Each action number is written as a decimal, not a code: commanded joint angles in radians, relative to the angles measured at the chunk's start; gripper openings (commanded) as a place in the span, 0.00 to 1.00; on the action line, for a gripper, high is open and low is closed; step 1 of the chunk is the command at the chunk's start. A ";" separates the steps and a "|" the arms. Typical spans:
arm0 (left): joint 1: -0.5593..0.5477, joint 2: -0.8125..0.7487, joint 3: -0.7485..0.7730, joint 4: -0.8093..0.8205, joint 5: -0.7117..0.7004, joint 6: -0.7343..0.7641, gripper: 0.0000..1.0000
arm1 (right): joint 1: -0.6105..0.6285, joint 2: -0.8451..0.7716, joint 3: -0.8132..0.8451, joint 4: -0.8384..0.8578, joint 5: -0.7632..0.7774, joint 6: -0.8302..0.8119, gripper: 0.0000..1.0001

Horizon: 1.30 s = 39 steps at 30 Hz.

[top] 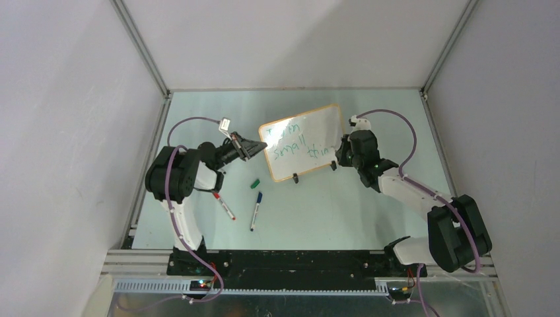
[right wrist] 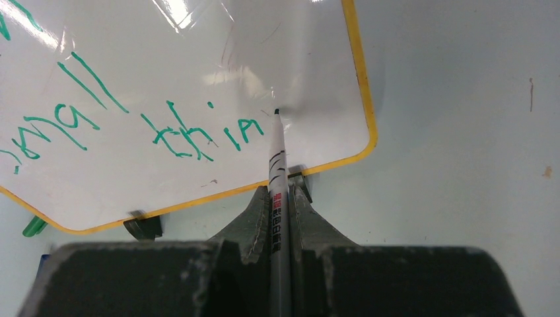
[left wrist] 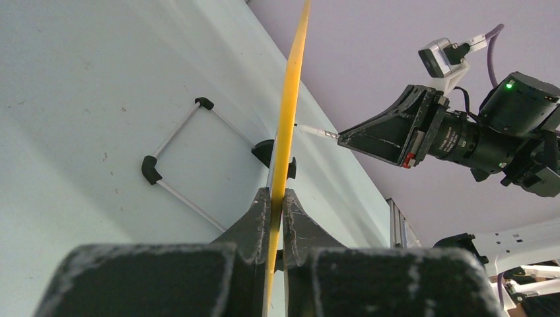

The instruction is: Write a sentence on the whiteboard

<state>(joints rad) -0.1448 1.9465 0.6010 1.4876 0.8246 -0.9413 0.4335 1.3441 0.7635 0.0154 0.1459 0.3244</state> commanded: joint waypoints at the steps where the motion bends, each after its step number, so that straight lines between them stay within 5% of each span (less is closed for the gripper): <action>1: -0.004 -0.041 -0.001 0.048 0.024 0.004 0.00 | -0.006 0.011 0.039 0.049 -0.033 -0.002 0.00; 39: -0.005 -0.043 -0.004 0.048 0.022 0.006 0.00 | -0.015 -0.010 0.025 -0.028 0.031 0.009 0.00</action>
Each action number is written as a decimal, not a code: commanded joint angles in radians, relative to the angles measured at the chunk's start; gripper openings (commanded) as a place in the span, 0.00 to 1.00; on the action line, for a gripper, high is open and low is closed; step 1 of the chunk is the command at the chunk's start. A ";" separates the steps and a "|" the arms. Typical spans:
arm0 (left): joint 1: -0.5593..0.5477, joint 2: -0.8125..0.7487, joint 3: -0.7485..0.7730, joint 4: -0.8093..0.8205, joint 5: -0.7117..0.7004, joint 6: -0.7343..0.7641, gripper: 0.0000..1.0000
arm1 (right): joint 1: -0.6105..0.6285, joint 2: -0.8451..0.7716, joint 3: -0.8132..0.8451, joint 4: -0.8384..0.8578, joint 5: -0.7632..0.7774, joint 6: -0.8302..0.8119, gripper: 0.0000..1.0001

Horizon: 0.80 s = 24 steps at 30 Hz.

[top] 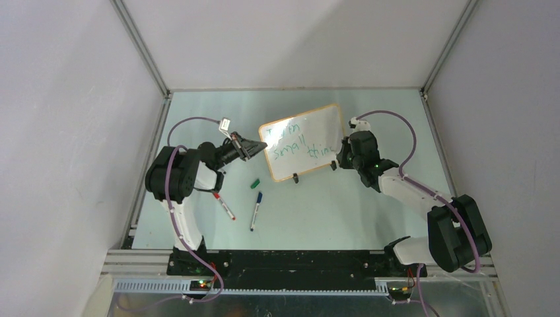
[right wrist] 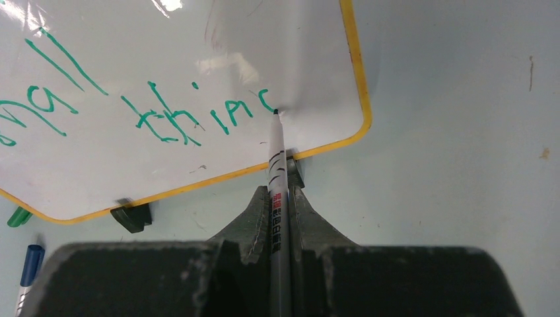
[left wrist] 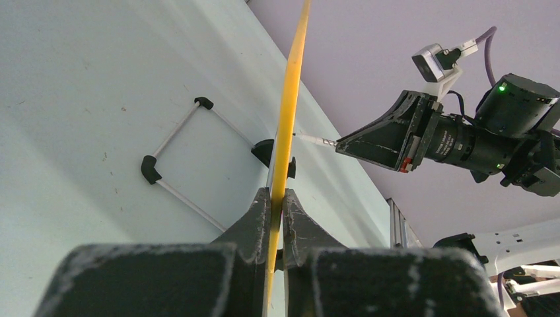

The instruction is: Write a sentence on the whiteboard

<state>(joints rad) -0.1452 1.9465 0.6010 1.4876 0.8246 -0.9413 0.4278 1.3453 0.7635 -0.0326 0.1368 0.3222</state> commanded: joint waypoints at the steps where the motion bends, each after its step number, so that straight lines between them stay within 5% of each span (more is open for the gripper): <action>1: -0.004 -0.042 -0.003 0.048 0.023 0.006 0.00 | -0.012 -0.008 0.030 0.019 0.040 0.013 0.00; 24: -0.004 -0.043 -0.003 0.048 0.023 0.006 0.00 | -0.018 0.012 0.084 0.044 -0.010 0.007 0.00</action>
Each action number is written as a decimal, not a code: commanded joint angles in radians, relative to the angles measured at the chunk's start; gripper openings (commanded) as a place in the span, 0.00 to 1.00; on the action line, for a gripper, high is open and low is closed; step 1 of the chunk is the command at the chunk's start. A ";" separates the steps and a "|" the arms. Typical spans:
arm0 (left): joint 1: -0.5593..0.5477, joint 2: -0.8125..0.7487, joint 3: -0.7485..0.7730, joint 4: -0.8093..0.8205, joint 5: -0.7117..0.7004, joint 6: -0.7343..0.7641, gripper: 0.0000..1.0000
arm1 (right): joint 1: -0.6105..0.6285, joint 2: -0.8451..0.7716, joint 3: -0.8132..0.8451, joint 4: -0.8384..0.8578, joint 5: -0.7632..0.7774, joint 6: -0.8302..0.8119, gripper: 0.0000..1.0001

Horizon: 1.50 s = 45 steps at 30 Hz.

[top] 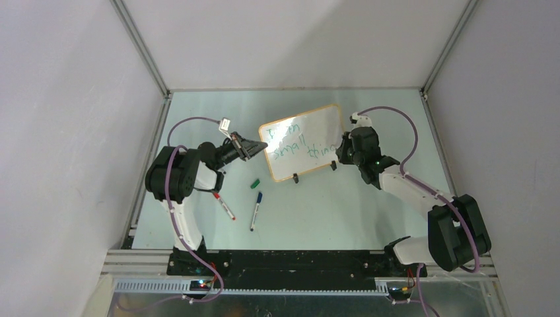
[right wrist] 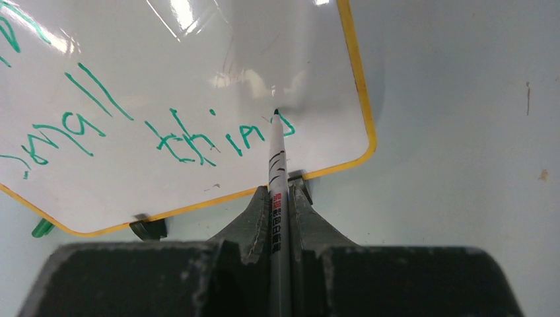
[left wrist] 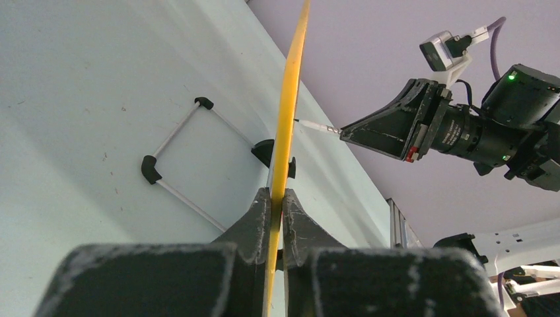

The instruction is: Write a sentence on the whiteboard

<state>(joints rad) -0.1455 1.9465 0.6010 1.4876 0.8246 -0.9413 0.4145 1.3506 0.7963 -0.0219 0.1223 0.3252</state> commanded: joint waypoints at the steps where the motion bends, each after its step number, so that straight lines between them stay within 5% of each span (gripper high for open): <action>1: -0.004 -0.043 -0.003 0.048 0.023 0.006 0.00 | -0.006 0.007 0.052 0.032 0.008 0.004 0.00; 45: -0.003 -0.044 -0.004 0.048 0.023 0.007 0.00 | 0.045 -0.006 -0.018 -0.012 0.008 -0.015 0.00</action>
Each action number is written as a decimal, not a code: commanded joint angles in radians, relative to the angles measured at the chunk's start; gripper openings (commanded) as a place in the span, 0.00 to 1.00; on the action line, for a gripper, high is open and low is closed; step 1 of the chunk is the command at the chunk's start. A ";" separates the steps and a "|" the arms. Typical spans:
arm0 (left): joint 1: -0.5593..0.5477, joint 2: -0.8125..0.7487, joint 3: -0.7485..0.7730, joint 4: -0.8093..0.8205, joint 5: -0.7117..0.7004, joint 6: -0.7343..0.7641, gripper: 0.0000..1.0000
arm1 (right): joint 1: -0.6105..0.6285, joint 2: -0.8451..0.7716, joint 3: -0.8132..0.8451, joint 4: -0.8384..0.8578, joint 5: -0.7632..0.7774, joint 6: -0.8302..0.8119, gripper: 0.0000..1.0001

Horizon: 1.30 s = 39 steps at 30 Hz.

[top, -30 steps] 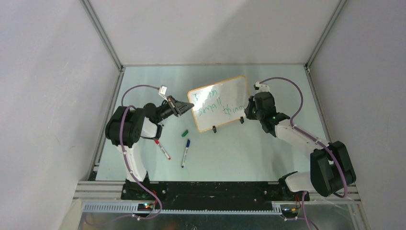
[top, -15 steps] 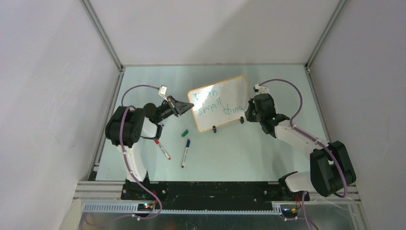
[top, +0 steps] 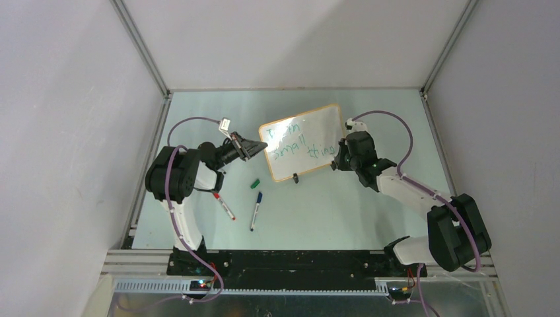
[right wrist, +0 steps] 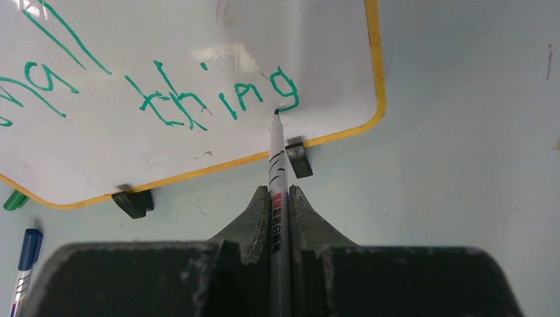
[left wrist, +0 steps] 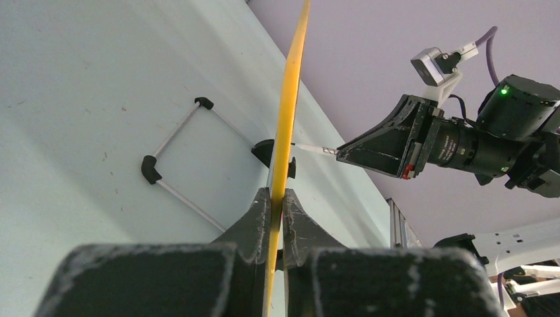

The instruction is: Write a sentence on the whiteboard

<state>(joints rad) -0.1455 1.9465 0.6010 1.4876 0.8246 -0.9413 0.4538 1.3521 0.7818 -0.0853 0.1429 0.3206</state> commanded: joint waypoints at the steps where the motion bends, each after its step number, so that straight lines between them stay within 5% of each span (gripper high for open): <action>1: -0.003 -0.044 -0.005 0.048 0.023 0.007 0.00 | 0.006 -0.007 -0.003 0.051 -0.014 -0.012 0.00; 16: -0.004 -0.046 -0.006 0.048 0.022 0.007 0.00 | -0.038 -0.153 -0.015 0.063 0.012 -0.010 0.00; 39: -0.003 -0.048 -0.009 0.048 0.023 0.009 0.00 | -0.093 -0.039 0.036 0.060 -0.051 0.011 0.00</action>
<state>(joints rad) -0.1455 1.9465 0.6010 1.4876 0.8246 -0.9413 0.3641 1.3060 0.7750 -0.0483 0.0959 0.3222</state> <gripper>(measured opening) 0.076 0.129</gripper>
